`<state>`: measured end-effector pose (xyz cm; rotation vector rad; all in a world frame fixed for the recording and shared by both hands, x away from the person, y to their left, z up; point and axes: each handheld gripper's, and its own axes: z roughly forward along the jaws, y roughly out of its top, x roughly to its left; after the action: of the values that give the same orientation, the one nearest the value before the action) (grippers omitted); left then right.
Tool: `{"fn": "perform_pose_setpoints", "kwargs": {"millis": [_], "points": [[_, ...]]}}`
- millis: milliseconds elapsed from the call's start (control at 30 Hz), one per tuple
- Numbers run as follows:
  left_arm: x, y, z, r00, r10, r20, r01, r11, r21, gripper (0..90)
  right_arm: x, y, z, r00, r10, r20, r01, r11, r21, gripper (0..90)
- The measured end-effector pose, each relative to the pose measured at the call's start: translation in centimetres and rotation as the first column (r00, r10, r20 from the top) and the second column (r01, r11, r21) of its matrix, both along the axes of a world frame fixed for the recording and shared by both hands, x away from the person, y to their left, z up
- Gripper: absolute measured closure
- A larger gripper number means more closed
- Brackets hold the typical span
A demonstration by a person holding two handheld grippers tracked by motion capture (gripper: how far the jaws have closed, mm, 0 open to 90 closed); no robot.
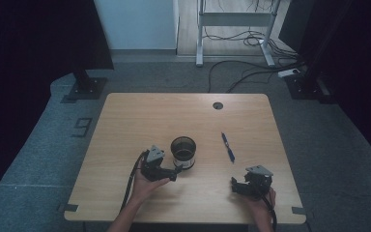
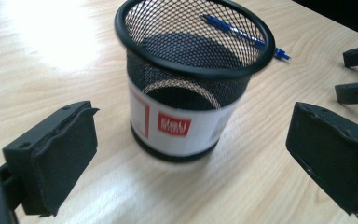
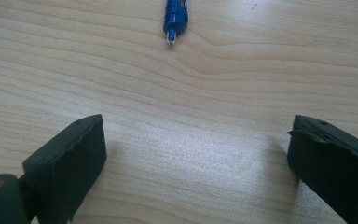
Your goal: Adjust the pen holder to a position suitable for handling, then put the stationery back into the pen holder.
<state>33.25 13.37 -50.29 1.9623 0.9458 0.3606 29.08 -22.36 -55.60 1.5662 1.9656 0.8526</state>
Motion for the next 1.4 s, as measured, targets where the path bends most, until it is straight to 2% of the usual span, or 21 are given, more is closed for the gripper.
{"fn": "perform_pose_setpoints", "kwargs": {"millis": [133,367,567,733,1200,1400], "points": [[-1.1,1.3,-0.2,1.0,0.009,-0.004,-0.009,1.0,-0.004,3.1,0.0,0.0,0.0,1.0,0.0,0.0,0.0,1.0,0.0,3.9],[-2.1,3.1,-1.0,0.9991,0.039,-0.019,-0.038,0.9992,0.013,5.0,0.0,0.0,0.0,1.0,-0.001,0.0,0.001,1.0,0.0,3.9],[-2.6,4.2,-1.2,0.9978,0.06,-0.027,-0.059,0.9982,0.006,6.0,0.0,0.0,0.0,1.0,0.0,0.0,0.0,1.0,0.0,4.0],[-3.0,5.1,-1.7,0.9963,0.078,-0.037,-0.077,0.9968,0.021,6.5,0.0,0.0,0.0,1.0,0.0,0.0,0.0,1.0,0.0,3.9],[-2.9,5.4,-2.0,0.9951,0.086,-0.05,-0.085,0.9962,0.023,7.1,0.0,0.0,0.0,1.0,-0.001,0.0,0.001,1.0,0.0,3.8],[-2.8,5.3,-2.1,0.9952,0.08,-0.056,-0.079,0.9965,0.029,7.7,0.0,0.2,0.0,0.9997,-0.025,0.002,0.025,1.0,0.001,5.7]]}}
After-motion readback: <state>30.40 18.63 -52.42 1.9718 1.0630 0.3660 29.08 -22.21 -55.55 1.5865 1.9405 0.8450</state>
